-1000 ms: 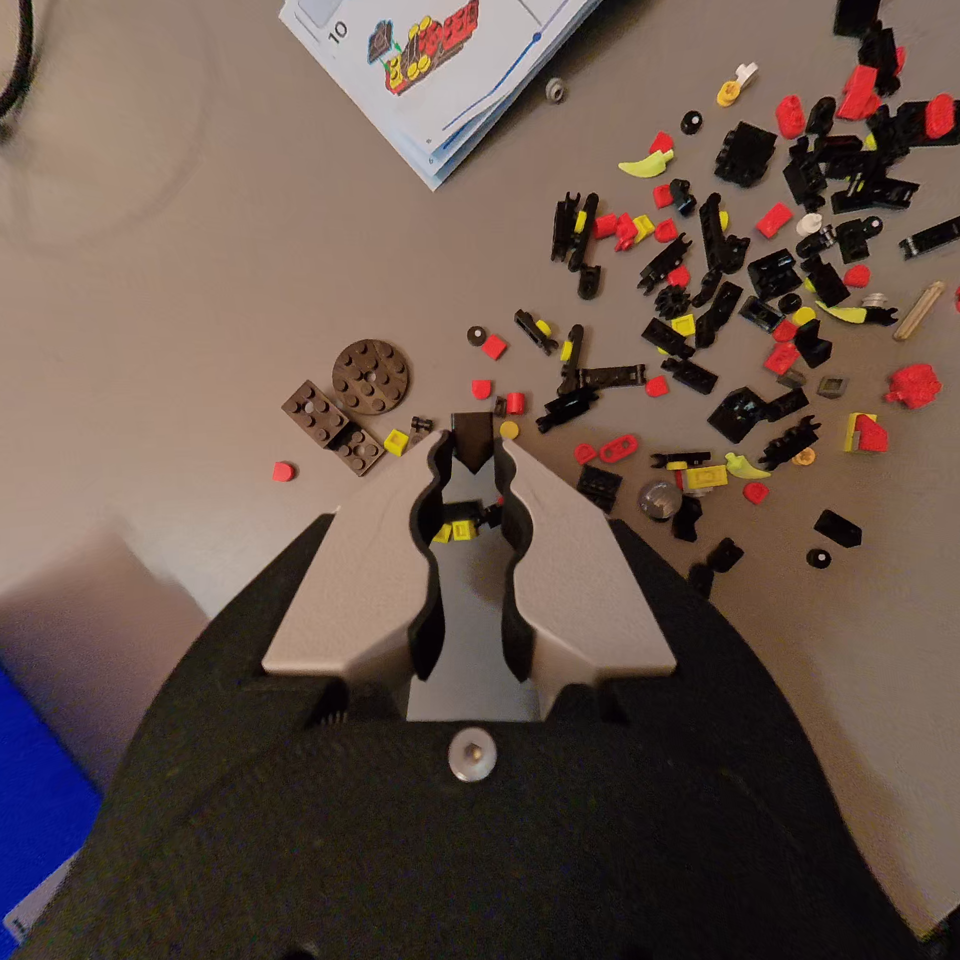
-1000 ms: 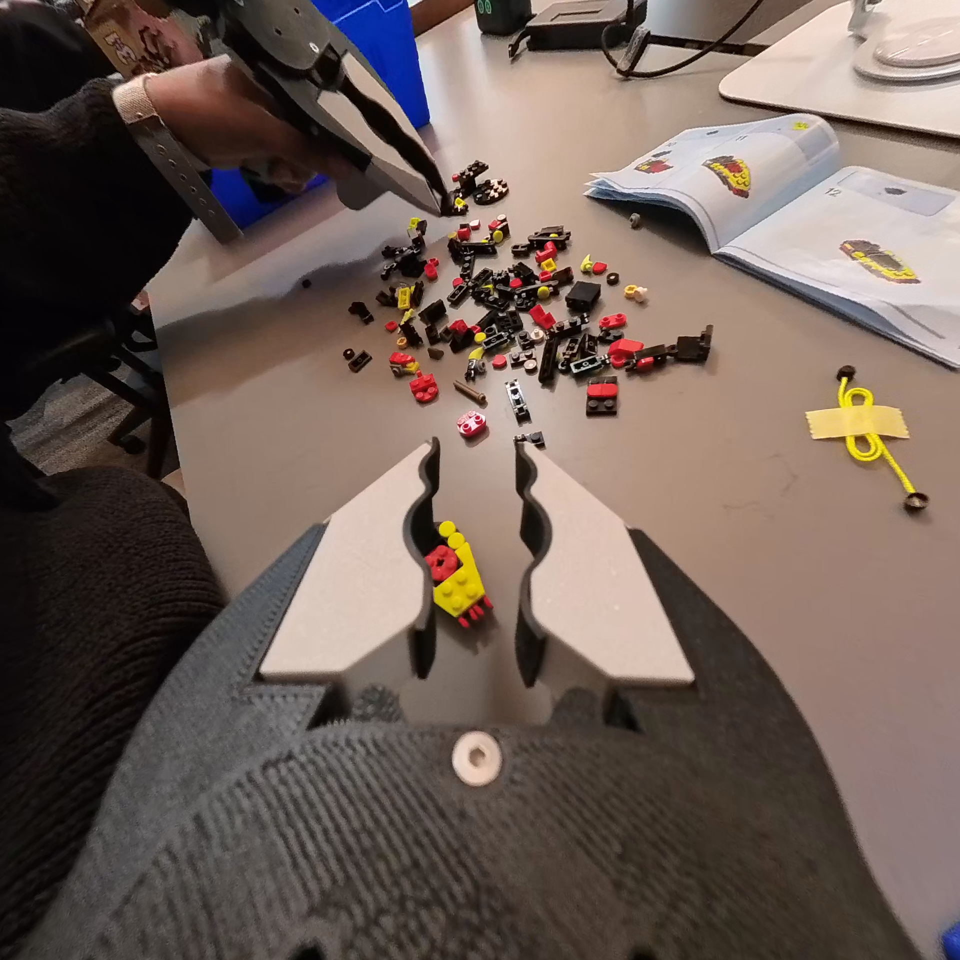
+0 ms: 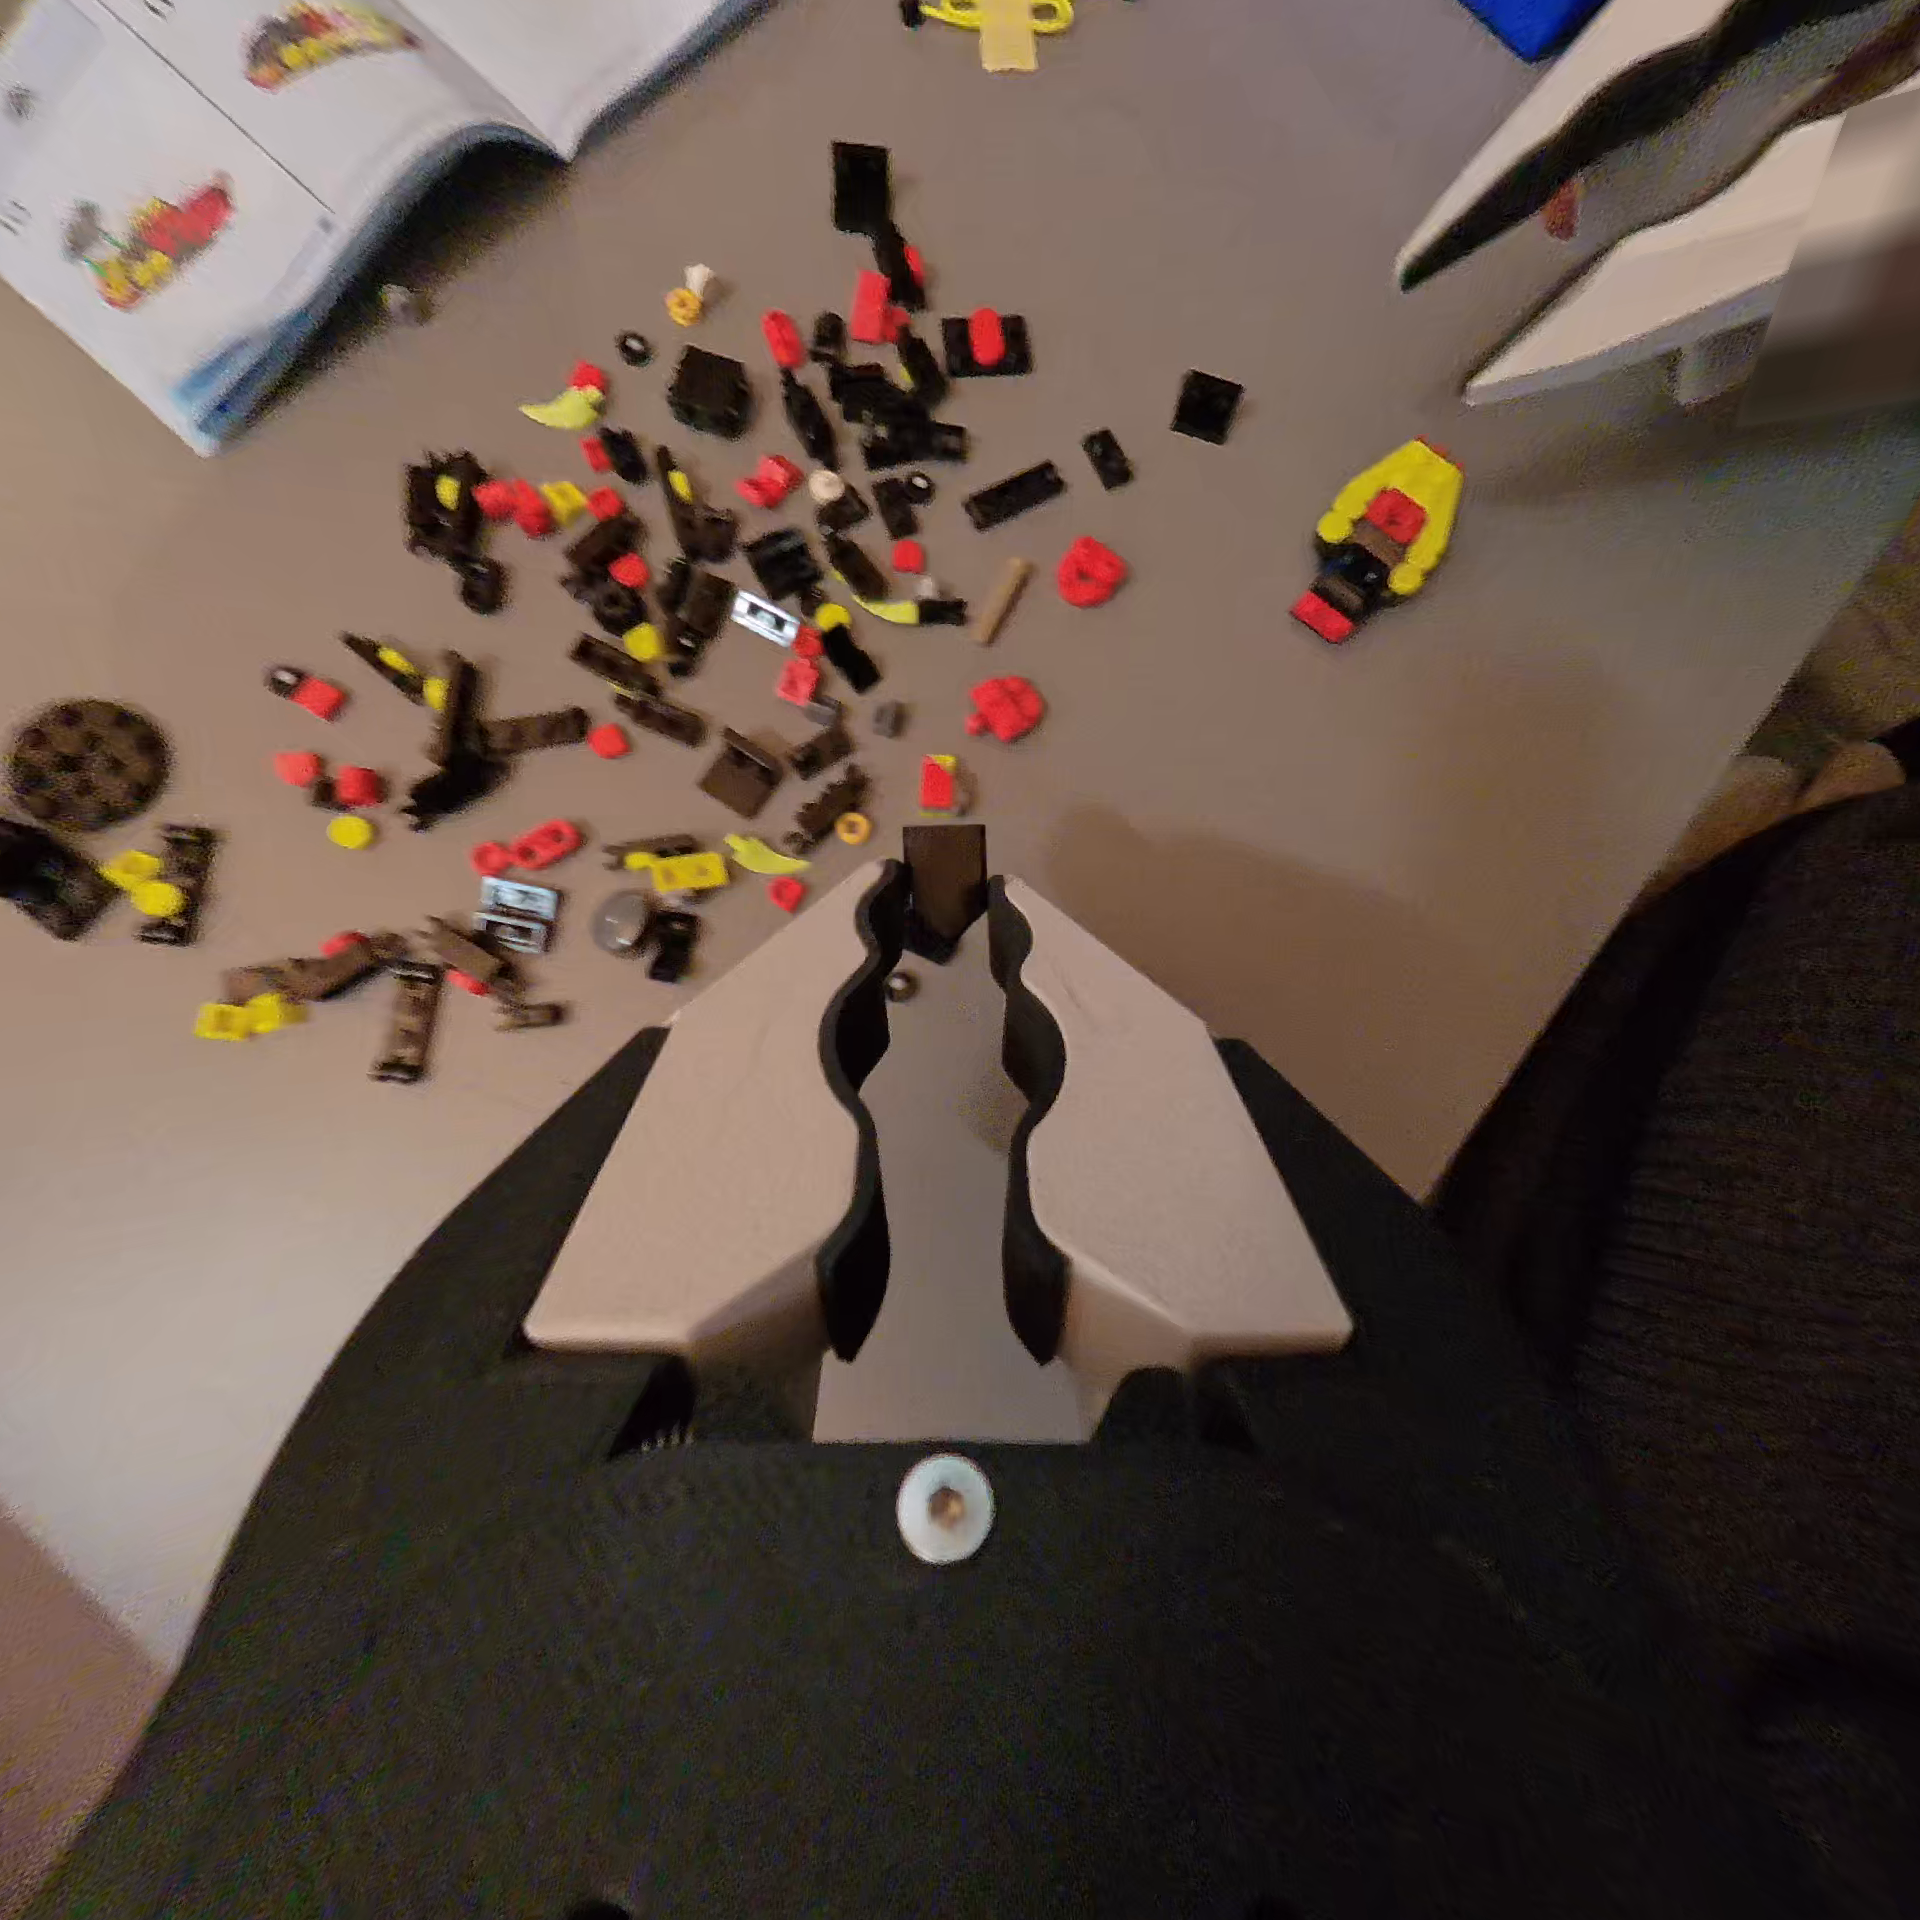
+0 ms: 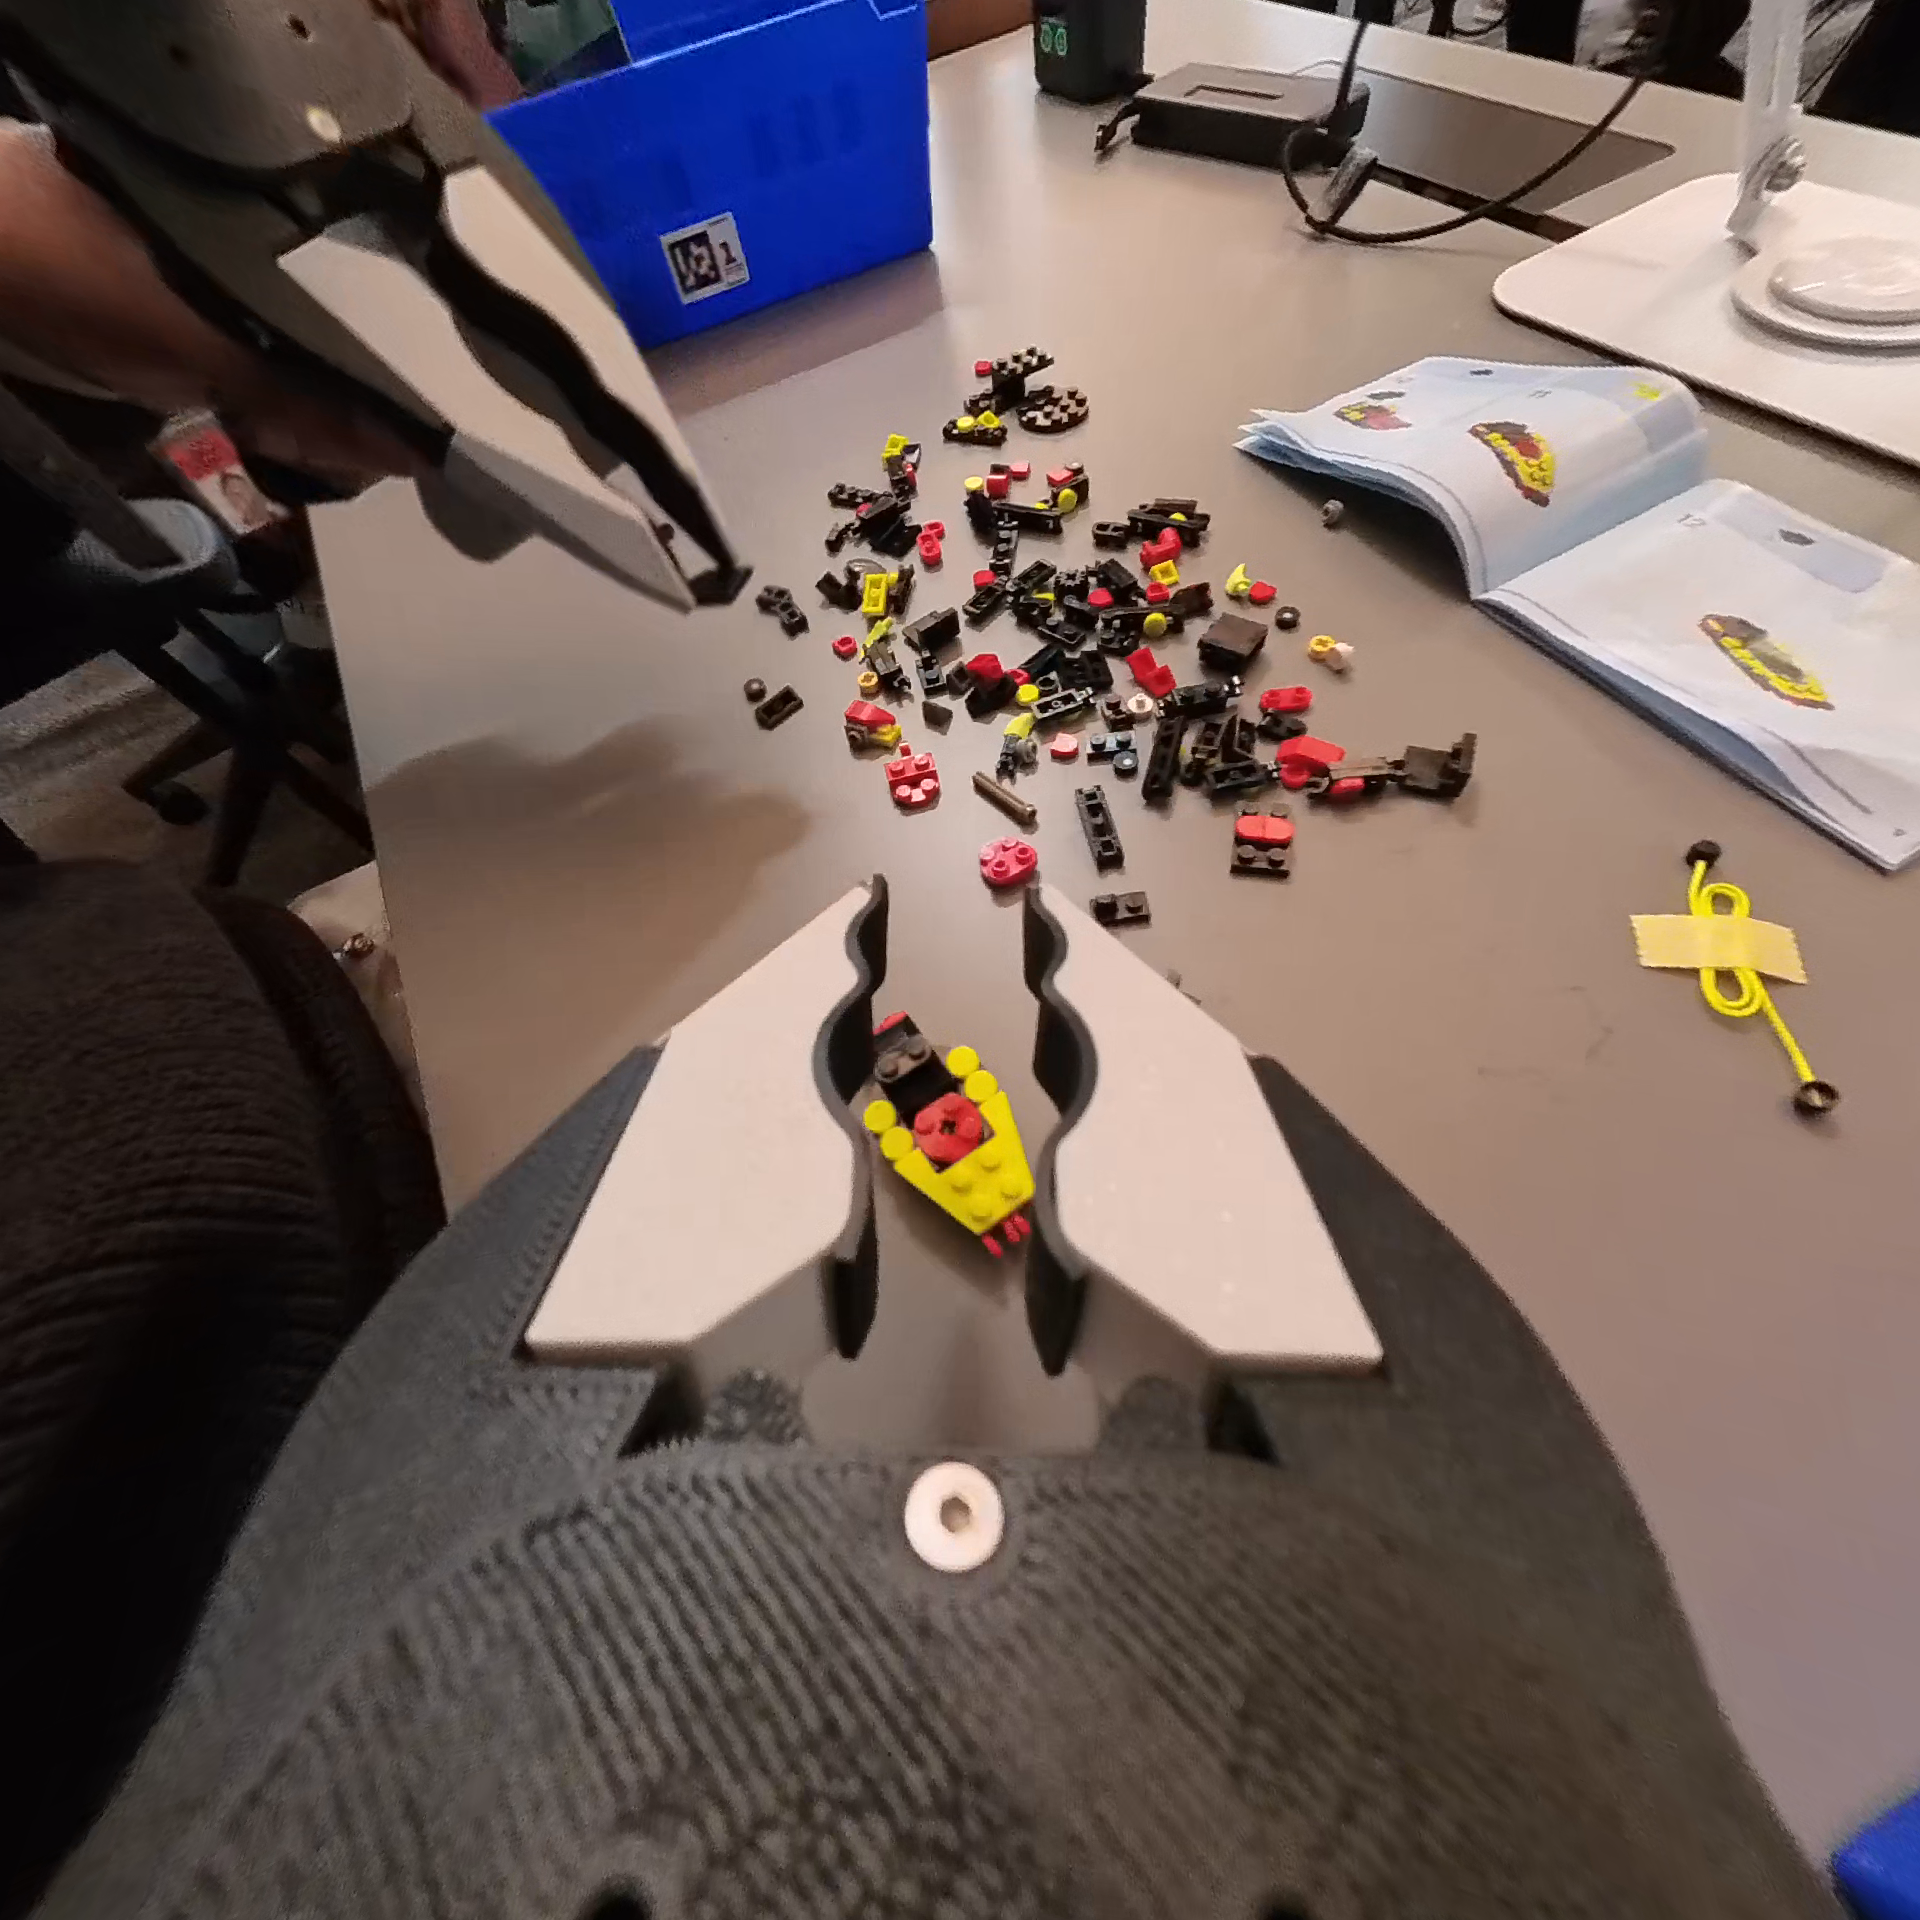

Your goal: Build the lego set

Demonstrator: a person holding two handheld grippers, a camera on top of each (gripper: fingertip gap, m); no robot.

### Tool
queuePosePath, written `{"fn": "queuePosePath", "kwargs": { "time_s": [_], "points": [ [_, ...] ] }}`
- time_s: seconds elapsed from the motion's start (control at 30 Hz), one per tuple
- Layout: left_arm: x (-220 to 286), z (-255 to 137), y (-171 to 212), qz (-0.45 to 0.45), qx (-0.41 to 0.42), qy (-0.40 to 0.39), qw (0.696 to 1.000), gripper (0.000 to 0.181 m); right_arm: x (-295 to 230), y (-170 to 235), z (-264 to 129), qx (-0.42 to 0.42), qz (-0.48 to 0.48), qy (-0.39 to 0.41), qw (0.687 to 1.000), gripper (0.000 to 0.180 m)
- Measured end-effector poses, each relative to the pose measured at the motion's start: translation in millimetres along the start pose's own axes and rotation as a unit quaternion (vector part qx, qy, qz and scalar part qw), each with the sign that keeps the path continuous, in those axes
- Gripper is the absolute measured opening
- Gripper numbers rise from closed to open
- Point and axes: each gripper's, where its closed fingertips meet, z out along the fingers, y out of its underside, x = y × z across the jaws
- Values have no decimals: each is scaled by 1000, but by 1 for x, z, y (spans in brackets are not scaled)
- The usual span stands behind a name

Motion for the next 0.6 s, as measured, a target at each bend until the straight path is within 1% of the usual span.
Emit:
{"fn": "queuePosePath", "kwargs": {
  "time_s": [0.17,0.23,0.33,0.5,0.6],
  "points": [
    [39,15,18,-27,7,43,999,14,-5,0,2,-5,-19,3,1000,24],
    [53,24,20,-36,20,58,997,13,-7,1,3,-9,-28,4,1000,23],
    [68,30,18,-25,29,70,997,13,-11,1,5,-13,-44,3,999,23],
    [67,28,9,-25,59,60,996,13,-23,-3,6,-11,-86,2,996,23],
    [60,19,-7,-70,110,70,989,13,-37,-7,9,0,-84,-19,996,23]
  ]
}}
